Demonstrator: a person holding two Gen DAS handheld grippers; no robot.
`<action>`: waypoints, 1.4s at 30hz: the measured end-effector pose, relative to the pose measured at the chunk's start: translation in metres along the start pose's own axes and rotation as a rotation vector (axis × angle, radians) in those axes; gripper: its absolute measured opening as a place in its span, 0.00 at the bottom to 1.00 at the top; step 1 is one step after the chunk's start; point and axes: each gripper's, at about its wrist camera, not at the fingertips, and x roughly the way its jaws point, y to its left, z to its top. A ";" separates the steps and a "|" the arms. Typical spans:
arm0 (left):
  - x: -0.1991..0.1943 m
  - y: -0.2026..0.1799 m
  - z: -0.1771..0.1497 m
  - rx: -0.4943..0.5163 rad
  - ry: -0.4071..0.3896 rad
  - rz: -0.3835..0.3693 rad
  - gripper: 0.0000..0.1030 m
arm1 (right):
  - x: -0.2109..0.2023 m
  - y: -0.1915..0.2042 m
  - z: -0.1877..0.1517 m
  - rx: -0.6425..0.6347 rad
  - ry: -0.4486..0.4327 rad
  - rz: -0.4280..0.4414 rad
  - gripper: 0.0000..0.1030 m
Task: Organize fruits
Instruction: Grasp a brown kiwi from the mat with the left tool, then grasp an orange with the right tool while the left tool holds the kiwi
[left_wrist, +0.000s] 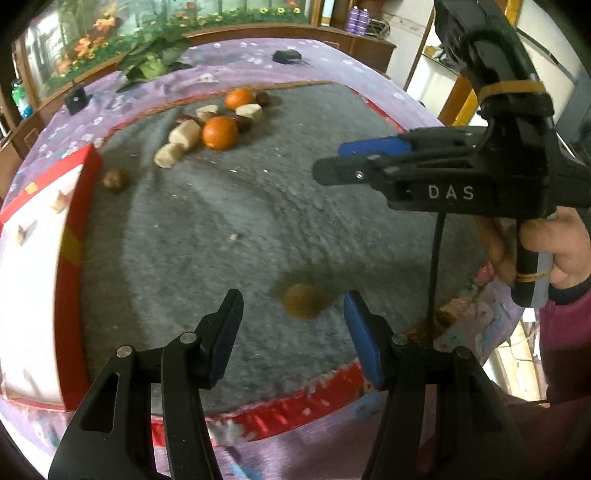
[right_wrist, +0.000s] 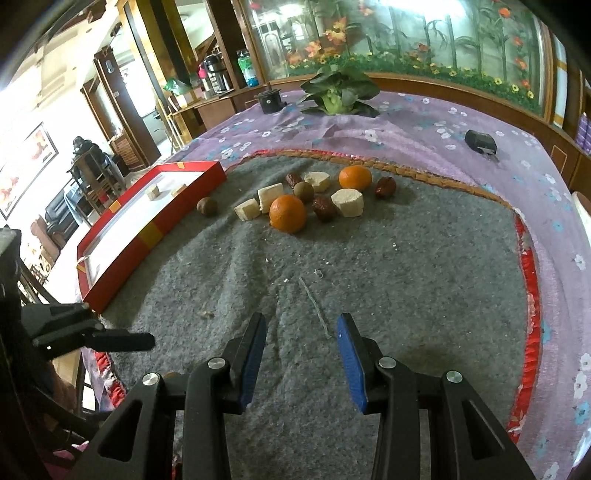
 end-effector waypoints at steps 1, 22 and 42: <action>0.001 0.000 0.001 -0.003 0.000 -0.004 0.55 | 0.000 0.000 0.000 -0.002 -0.002 -0.001 0.37; 0.004 0.065 0.019 -0.165 -0.070 0.143 0.22 | 0.032 0.001 0.030 0.058 -0.038 0.014 0.37; 0.021 0.093 0.041 -0.271 -0.062 0.211 0.22 | 0.077 0.016 0.072 -0.016 -0.010 -0.054 0.33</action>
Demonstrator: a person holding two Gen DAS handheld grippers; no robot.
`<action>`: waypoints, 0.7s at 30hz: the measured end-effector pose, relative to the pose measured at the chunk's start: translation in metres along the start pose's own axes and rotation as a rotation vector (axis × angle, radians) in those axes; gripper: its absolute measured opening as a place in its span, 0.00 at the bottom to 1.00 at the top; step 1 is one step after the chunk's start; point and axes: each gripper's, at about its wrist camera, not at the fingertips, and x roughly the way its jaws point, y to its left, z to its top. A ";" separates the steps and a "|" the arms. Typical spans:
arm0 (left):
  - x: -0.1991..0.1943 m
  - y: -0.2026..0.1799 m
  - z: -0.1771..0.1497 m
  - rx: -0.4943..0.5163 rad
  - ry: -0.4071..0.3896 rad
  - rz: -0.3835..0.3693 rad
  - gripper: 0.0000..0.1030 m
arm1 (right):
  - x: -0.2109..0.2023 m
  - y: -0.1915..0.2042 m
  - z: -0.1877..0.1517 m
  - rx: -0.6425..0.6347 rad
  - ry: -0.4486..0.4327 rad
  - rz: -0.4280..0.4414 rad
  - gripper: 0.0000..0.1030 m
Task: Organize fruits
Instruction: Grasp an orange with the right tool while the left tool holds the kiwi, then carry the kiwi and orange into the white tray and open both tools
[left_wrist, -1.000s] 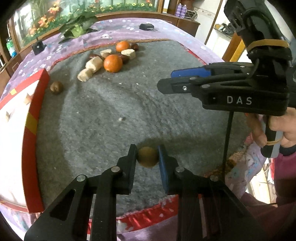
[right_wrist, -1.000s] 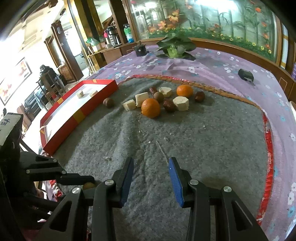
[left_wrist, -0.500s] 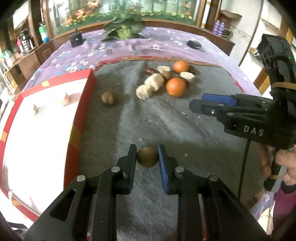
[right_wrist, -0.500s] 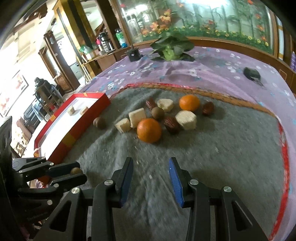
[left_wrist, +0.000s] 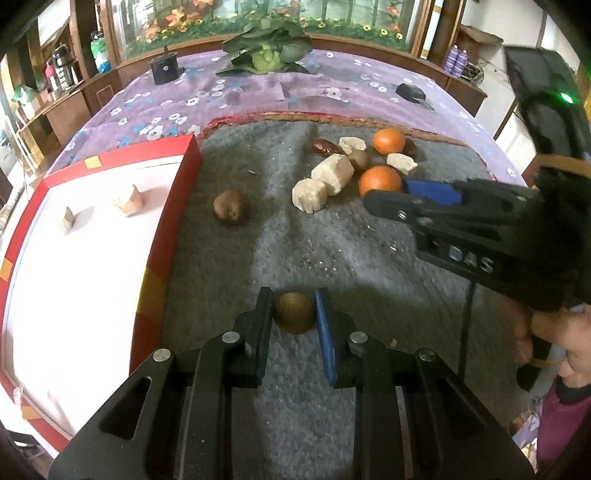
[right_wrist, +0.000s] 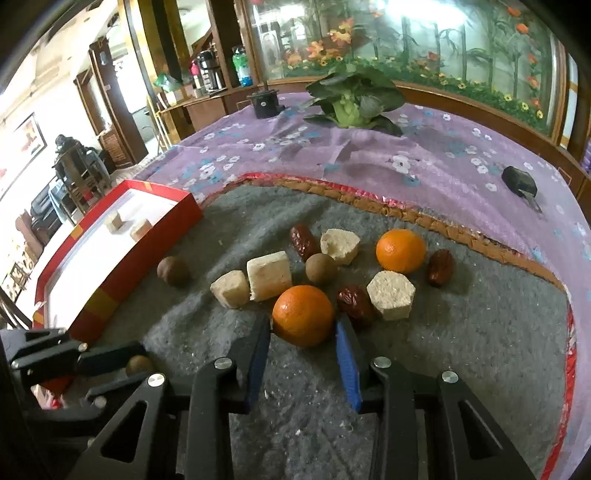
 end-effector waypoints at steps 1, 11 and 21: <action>0.001 0.000 0.001 -0.003 0.001 0.000 0.22 | -0.001 -0.001 -0.001 0.004 -0.001 0.003 0.33; -0.003 -0.001 0.010 -0.021 -0.017 0.013 0.22 | -0.037 -0.008 -0.016 0.034 -0.045 0.026 0.33; -0.022 0.006 0.023 -0.035 -0.074 0.038 0.22 | -0.058 0.008 -0.012 -0.007 -0.084 0.030 0.33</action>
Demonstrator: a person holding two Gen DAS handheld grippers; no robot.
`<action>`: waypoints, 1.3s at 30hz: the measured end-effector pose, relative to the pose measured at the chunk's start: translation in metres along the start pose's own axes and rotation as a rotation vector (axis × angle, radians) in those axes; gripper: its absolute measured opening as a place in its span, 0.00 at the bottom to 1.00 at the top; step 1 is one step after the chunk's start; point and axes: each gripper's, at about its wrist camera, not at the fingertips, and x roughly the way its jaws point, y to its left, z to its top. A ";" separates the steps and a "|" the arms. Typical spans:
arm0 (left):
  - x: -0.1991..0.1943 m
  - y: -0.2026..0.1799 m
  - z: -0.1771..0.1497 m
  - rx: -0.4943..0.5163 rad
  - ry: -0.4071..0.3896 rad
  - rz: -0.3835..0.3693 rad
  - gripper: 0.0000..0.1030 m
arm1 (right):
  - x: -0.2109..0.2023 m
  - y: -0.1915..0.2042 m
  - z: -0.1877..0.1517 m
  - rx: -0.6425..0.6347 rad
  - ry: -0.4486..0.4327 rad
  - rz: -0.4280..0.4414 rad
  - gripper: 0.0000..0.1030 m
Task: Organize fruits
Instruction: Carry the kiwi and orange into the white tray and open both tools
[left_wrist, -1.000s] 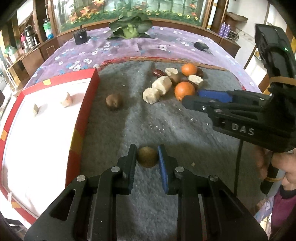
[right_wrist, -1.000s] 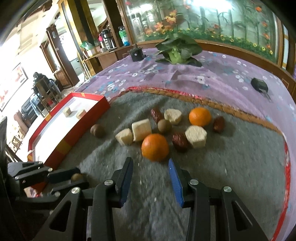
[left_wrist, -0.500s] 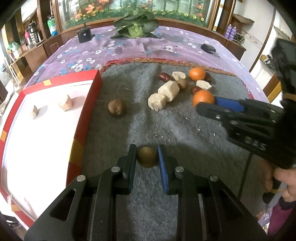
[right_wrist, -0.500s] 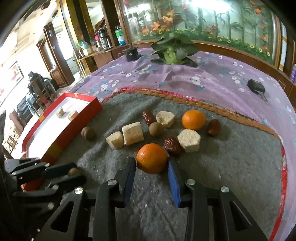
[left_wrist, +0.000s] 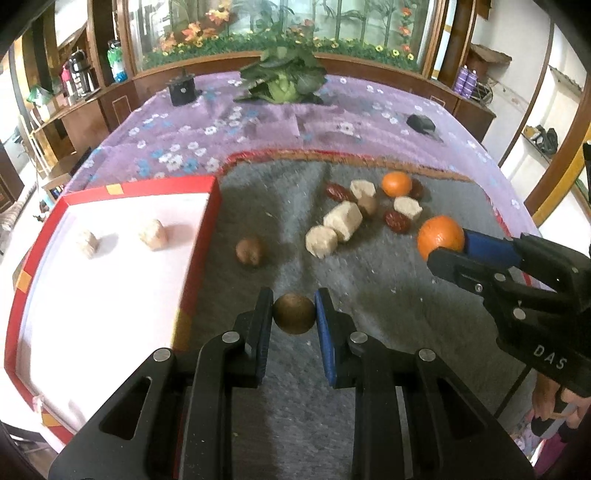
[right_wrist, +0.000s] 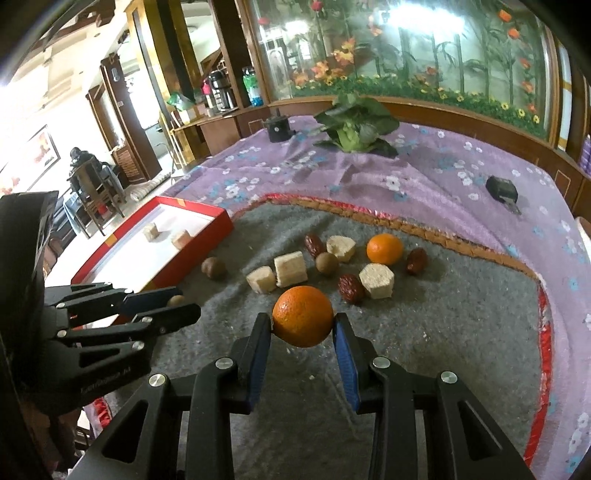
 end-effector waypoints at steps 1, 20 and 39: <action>-0.002 0.002 0.001 -0.002 -0.006 0.005 0.22 | 0.000 0.002 0.001 -0.005 0.001 0.000 0.33; -0.015 0.101 0.015 -0.171 -0.035 0.112 0.22 | 0.032 0.085 0.038 -0.164 0.029 0.137 0.33; -0.001 0.167 0.003 -0.237 0.012 0.068 0.22 | 0.108 0.156 0.058 -0.301 0.150 0.236 0.32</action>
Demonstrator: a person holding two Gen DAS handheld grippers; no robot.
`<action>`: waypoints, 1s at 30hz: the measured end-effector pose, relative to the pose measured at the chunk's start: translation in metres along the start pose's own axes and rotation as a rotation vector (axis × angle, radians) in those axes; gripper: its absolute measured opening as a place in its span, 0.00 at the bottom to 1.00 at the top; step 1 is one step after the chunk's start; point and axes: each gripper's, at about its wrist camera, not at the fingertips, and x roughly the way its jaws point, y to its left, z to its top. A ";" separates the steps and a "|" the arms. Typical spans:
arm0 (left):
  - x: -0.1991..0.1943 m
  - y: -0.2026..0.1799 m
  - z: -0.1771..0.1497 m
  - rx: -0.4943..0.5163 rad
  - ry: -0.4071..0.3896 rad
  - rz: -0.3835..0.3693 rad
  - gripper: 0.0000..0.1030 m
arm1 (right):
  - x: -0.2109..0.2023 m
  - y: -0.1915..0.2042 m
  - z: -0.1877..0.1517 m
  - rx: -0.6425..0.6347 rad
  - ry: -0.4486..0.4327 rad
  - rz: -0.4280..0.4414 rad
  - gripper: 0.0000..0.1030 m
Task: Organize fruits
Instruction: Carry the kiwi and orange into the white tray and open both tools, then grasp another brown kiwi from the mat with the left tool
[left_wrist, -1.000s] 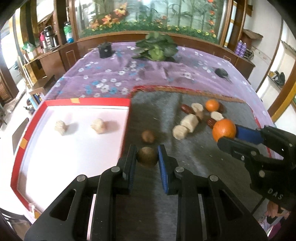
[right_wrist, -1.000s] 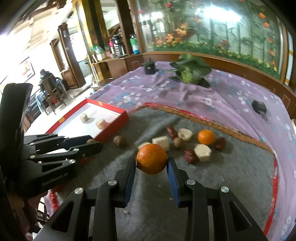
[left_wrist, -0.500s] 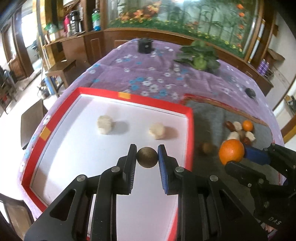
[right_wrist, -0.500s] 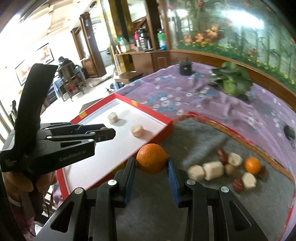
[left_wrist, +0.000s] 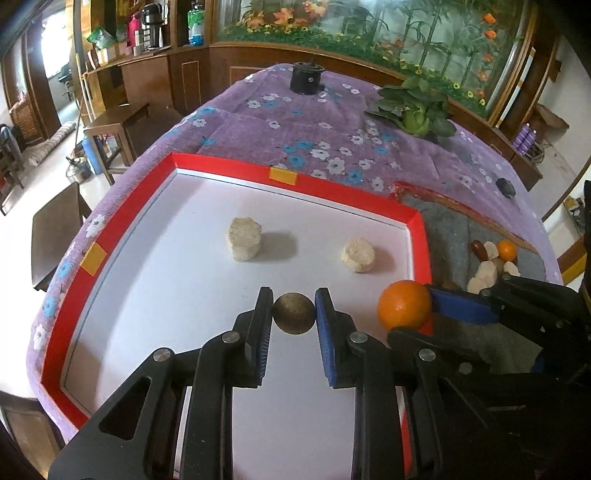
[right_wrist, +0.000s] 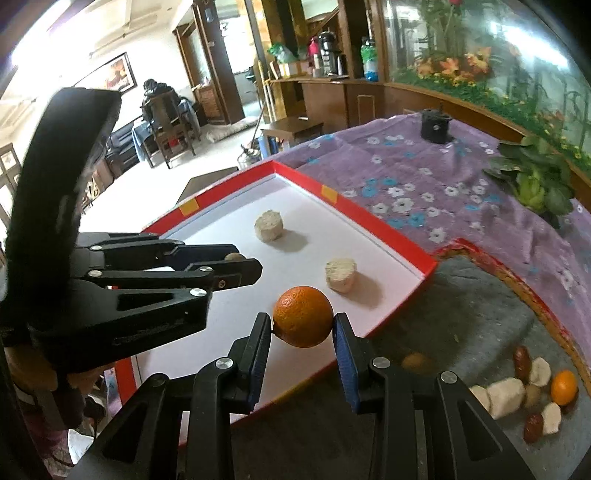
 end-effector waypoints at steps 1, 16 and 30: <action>0.001 0.002 0.000 -0.002 0.003 0.006 0.22 | 0.003 0.000 0.001 0.000 0.004 0.002 0.32; 0.012 0.013 0.000 -0.070 0.014 0.064 0.49 | 0.009 -0.004 0.001 0.038 -0.008 0.030 0.34; -0.026 -0.031 -0.009 -0.007 -0.071 0.044 0.57 | -0.057 -0.025 -0.034 0.111 -0.087 -0.021 0.40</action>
